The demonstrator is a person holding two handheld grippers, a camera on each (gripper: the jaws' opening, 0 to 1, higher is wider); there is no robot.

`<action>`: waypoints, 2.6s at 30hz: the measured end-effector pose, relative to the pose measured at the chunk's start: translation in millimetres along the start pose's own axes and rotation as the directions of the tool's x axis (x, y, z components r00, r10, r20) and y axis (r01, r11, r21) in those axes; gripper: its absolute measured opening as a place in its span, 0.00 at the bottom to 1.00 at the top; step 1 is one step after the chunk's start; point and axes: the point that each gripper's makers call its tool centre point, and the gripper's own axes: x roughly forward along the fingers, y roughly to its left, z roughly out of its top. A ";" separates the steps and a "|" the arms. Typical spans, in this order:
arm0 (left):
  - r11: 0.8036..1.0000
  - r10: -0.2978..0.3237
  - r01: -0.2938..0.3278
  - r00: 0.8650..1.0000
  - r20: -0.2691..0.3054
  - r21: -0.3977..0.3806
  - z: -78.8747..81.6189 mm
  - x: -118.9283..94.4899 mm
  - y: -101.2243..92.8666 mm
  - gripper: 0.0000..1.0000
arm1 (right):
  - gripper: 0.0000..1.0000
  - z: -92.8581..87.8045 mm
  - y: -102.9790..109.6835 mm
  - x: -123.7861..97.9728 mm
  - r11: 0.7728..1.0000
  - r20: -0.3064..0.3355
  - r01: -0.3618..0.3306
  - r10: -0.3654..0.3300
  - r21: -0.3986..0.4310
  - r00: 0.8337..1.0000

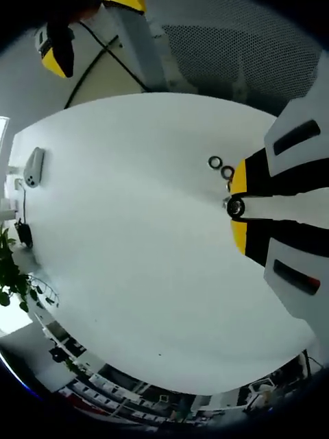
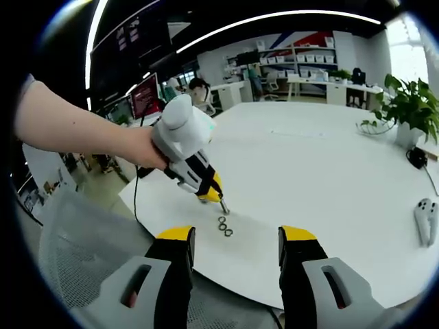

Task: Place the washer onto the threaded stud by aligning its center hole with the stud, sliding it down to the base, and recovering from edge contact or off-axis alignment until the washer reaches the visible bottom stop.

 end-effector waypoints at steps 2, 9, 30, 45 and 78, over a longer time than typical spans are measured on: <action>1.000 -0.001 0.001 1.000 -0.002 0.005 0.6 1.6 -0.2 0.08 | 0.51 0.0 0.2 0.0 1.000 0.001 -0.002 0.002 0.003 1.000; 1.000 -0.013 0.014 0.999 -0.038 0.028 -3.9 18.9 -1.2 0.08 | 0.51 -1.8 -0.6 0.5 1.000 -0.008 0.002 -0.002 0.001 1.000; 0.999 -0.039 0.038 0.997 -0.069 -0.011 -17.5 45.3 0.0 0.09 | 0.51 -3.1 -1.2 0.5 1.000 -0.014 0.004 -0.004 0.006 1.000; 0.994 0.006 -0.010 0.999 -0.036 -0.112 -18.1 31.3 7.0 0.19 | 0.50 -3.2 1.4 2.3 1.000 -0.019 -0.013 0.013 -0.003 1.000; 0.988 -0.066 0.075 0.995 0.070 -0.135 -21.8 30.4 -42.2 0.14 | 0.50 -7.2 0.7 2.0 1.000 -0.036 -0.009 0.010 0.006 0.999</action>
